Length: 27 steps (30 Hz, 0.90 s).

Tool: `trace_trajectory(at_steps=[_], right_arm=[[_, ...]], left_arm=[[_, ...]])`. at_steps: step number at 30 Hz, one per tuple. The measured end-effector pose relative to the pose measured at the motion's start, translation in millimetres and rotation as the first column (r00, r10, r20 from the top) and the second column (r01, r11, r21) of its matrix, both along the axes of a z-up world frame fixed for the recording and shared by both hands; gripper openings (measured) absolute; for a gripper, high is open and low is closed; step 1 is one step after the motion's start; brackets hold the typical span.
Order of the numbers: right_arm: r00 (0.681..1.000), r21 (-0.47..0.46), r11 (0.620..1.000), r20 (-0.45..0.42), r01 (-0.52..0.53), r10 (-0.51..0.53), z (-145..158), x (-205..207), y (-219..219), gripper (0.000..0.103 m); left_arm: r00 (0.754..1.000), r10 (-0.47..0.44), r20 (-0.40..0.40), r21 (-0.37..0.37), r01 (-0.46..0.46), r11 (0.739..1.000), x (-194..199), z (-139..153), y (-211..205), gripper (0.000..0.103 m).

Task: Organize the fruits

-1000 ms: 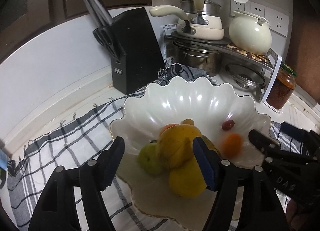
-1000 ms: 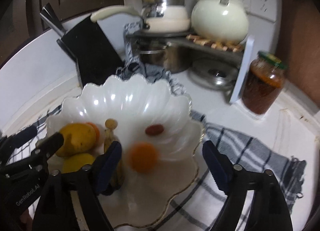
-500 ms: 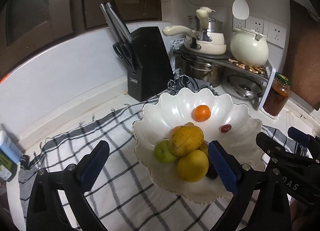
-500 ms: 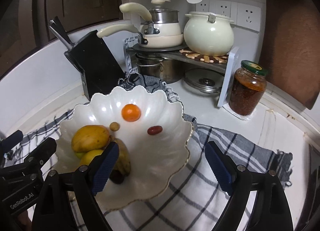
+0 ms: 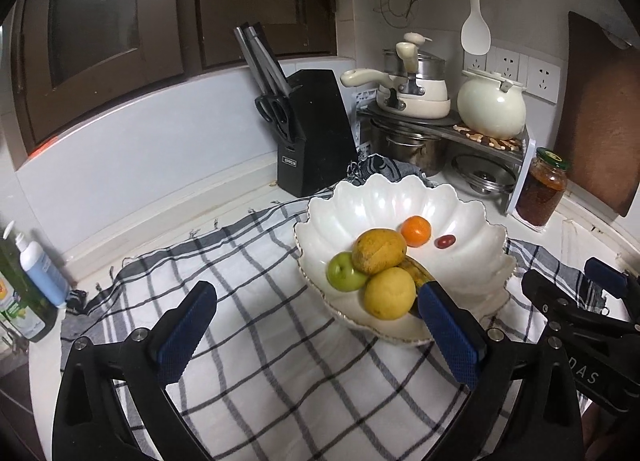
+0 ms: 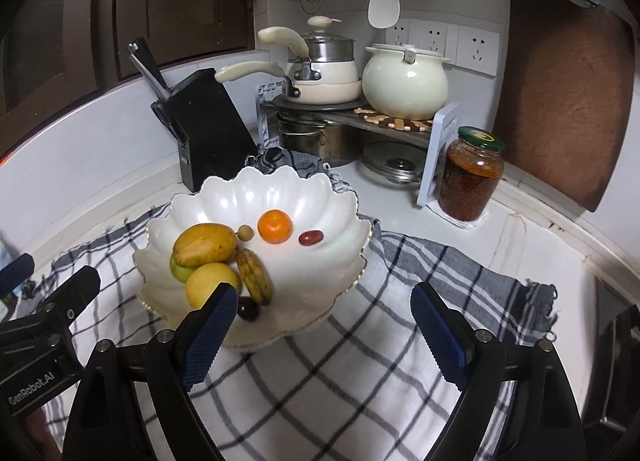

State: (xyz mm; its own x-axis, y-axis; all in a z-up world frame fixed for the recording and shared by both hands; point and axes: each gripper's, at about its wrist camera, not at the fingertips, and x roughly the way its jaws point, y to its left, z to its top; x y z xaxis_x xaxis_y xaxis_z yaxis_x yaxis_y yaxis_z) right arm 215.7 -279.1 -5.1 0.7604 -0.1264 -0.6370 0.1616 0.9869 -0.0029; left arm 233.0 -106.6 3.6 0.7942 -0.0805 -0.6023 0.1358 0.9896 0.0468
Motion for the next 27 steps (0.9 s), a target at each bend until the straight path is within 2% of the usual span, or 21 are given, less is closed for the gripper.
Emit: trace_trajectory(at_steps=[7,27], right_arm=[[1.000,0.008,1.000,0.022,0.019,-0.019,8,-24,1,0.089],[0.998,0.014,1.000,0.066,-0.009,0.008,20,-102,13,0.089]], left_arm=[[1.000,0.005,0.013,-0.002,-0.005,1.000,-28,7,6,0.103],[0.998,0.037,0.041,-0.001,-0.037,0.999,-107,17,18,0.103]])
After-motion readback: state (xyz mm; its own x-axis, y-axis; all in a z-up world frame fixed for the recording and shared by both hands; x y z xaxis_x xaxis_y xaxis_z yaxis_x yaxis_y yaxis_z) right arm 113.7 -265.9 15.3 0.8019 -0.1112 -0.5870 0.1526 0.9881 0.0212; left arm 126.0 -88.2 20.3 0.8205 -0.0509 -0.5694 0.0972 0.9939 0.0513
